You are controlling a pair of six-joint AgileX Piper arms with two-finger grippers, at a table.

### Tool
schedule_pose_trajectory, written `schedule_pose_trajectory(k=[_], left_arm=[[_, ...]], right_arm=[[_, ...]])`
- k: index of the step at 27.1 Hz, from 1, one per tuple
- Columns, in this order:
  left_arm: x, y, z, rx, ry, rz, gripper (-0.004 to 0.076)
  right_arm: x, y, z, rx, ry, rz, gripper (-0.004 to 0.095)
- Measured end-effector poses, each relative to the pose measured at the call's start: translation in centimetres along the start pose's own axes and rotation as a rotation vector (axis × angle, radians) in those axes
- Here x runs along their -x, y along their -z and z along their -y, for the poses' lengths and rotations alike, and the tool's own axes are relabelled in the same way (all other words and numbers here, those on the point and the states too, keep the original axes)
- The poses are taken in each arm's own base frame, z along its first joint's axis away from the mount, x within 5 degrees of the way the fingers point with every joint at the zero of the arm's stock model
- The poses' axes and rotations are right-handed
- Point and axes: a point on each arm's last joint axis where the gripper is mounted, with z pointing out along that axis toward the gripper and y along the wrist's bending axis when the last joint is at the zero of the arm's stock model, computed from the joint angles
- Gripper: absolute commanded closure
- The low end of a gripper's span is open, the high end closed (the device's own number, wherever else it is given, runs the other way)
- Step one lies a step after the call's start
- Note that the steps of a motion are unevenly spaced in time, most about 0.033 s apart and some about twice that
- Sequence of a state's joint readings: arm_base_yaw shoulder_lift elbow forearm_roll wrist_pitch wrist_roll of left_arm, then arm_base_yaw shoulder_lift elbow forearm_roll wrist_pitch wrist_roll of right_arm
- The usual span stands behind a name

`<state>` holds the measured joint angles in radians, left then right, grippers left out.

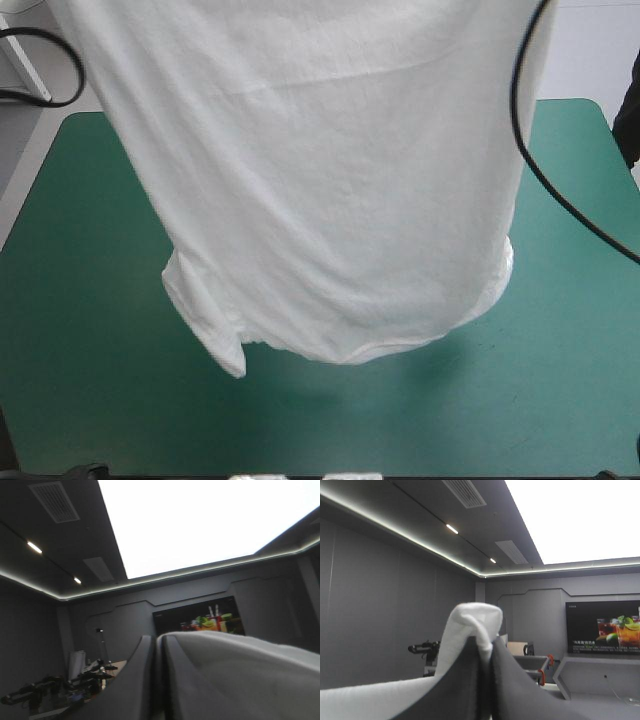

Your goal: Fold the cloth

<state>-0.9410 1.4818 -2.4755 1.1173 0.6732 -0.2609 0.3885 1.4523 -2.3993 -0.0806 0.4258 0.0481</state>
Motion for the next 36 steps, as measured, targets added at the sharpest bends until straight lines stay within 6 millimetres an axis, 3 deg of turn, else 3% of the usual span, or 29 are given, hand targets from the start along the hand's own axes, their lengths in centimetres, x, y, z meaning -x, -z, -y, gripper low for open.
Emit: schedule_pose_trajectory(k=[2,6,12,17,21,26,29,30,31,32,33,34,36], left_arm=[[-1.3,-1.4,0.6,0.035,0.000,-0.004,0.0734],[-6.7,-6.0,0.9,0.038,0.066,-0.026,0.0734],[-15.2,-11.9,0.3,-0.024,0.142,0.100,0.0734],[-20.6,-14.7,-0.8,-0.022,0.220,0.190,0.0734],[-21.6,-15.2,-1.8,0.009,0.236,0.201,0.0734],[-23.9,-15.4,-2.1,0.070,0.306,0.015,0.0734],[-27.2,-15.4,-1.6,0.091,0.339,-0.215,0.0734],[-29.5,-15.1,-1.1,0.068,0.331,-0.381,0.0734],[-30.3,-15.0,-0.9,0.048,0.325,-0.445,0.0734],[-32.1,-14.3,0.1,-0.025,0.302,-0.594,0.0734],[-32.6,-14.0,0.4,-0.061,0.288,-0.646,0.0734],[-33.6,-12.8,1.1,-0.123,0.268,-0.774,0.0734],[-34.0,-10.8,1.3,-0.168,0.238,-0.915,0.0734]], right_arm=[[-2.1,-1.8,0.0,-0.009,0.003,-0.036,0.0921],[-5.6,-4.5,1.1,-0.065,0.004,-0.085,0.0921],[-11.0,-7.8,5.9,-0.171,-0.024,-0.083,0.0921],[-15.2,-9.8,9.5,-0.211,-0.096,-0.042,0.0921],[-17.5,-10.6,10.6,-0.220,-0.109,-0.057,0.0921],[-19.3,-10.6,10.8,-0.229,-0.046,-0.202,0.0921],[-20.4,-10.3,11.1,-0.240,-0.040,-0.307,0.0921],[-21.4,-10.2,11.4,-0.243,-0.023,-0.379,0.0921],[-22.1,-10.0,11.6,-0.246,-0.010,-0.425,0.0921],[-24.1,-9.3,12.1,-0.254,0.014,-0.577,0.0921],[-24.8,-9.0,12.2,-0.251,0.027,-0.631,0.0921],[-26.8,-8.1,12.4,-0.250,0.036,-0.748,0.0921],[-29.2,-6.4,12.4,-0.243,0.037,-0.894,0.0921]])
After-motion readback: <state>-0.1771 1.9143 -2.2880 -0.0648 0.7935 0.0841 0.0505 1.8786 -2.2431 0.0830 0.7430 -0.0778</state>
